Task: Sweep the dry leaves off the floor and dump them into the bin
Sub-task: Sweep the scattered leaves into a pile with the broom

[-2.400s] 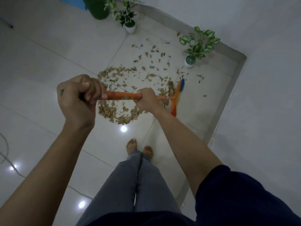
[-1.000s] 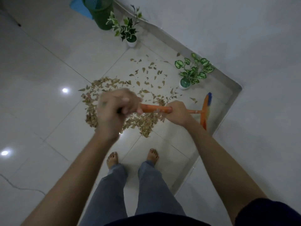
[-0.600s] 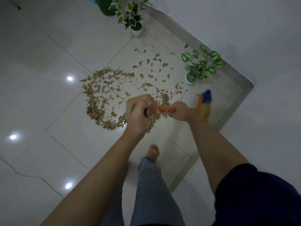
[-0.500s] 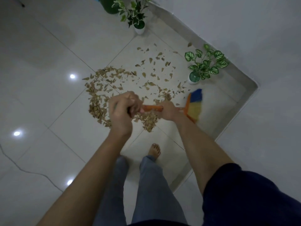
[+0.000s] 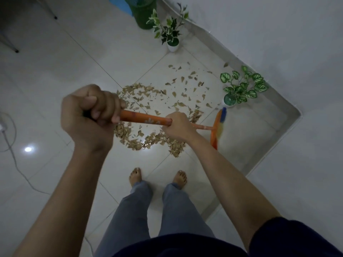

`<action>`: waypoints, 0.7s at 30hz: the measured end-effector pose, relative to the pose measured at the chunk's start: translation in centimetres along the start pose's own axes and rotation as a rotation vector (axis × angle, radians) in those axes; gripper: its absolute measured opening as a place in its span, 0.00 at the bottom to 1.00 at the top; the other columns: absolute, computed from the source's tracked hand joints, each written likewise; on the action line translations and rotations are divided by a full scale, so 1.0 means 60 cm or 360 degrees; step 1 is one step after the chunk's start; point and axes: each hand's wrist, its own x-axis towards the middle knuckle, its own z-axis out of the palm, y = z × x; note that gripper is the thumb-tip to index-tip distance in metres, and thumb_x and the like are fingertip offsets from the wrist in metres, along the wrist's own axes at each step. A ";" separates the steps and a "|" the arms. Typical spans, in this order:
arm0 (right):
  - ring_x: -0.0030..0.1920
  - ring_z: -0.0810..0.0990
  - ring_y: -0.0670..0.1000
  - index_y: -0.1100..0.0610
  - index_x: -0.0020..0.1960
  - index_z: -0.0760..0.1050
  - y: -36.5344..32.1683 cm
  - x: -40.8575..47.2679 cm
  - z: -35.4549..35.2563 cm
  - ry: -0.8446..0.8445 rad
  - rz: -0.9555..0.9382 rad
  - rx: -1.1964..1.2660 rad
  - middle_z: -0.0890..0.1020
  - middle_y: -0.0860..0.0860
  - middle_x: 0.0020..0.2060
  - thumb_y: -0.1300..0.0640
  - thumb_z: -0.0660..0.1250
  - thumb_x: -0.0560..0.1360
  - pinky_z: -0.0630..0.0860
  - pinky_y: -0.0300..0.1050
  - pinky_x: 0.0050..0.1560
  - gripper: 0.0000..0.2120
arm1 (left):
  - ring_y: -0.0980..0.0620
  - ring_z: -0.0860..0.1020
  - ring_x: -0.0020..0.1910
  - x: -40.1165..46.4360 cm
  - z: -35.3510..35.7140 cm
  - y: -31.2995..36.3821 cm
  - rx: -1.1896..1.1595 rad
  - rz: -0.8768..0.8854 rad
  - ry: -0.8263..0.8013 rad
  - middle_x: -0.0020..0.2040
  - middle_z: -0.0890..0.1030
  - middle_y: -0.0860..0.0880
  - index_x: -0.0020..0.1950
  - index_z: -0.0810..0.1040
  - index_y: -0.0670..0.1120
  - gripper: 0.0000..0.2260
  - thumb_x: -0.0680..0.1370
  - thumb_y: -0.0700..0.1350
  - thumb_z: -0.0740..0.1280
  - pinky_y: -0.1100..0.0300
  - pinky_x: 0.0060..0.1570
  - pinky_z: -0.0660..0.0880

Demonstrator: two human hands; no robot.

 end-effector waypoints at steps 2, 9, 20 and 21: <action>0.22 0.61 0.46 0.53 0.24 0.58 0.018 -0.002 -0.008 -0.0031 0.0005 -0.0032 0.64 0.48 0.21 0.64 0.64 0.68 0.57 0.38 0.24 0.20 | 0.53 0.62 0.19 -0.007 0.017 -0.017 -0.0015 -0.0010 -0.0015 0.17 0.63 0.58 0.21 0.66 0.53 0.06 0.58 0.46 0.58 0.61 0.34 0.67; 0.22 0.59 0.46 0.53 0.24 0.56 0.056 0.030 -0.009 -0.0123 -0.0038 -0.0114 0.62 0.49 0.20 0.66 0.63 0.67 0.55 0.38 0.25 0.21 | 0.53 0.66 0.20 -0.016 0.035 -0.075 0.0023 0.0010 -0.0102 0.19 0.65 0.58 0.22 0.66 0.52 0.10 0.64 0.44 0.56 0.60 0.34 0.68; 0.23 0.63 0.48 0.54 0.23 0.60 -0.023 0.061 0.019 -0.0227 -0.0188 -0.0084 0.65 0.49 0.21 0.66 0.64 0.67 0.60 0.39 0.26 0.19 | 0.54 0.65 0.20 -0.023 -0.035 -0.021 0.0072 0.0105 0.0137 0.19 0.64 0.58 0.22 0.67 0.54 0.15 0.66 0.41 0.51 0.61 0.36 0.69; 0.23 0.63 0.48 0.54 0.23 0.59 -0.020 0.061 0.012 -0.0214 -0.0182 -0.0089 0.65 0.49 0.21 0.66 0.64 0.67 0.60 0.38 0.26 0.19 | 0.54 0.65 0.20 -0.023 -0.034 -0.022 0.0047 0.0082 0.0173 0.18 0.64 0.58 0.21 0.67 0.54 0.16 0.66 0.39 0.50 0.61 0.36 0.69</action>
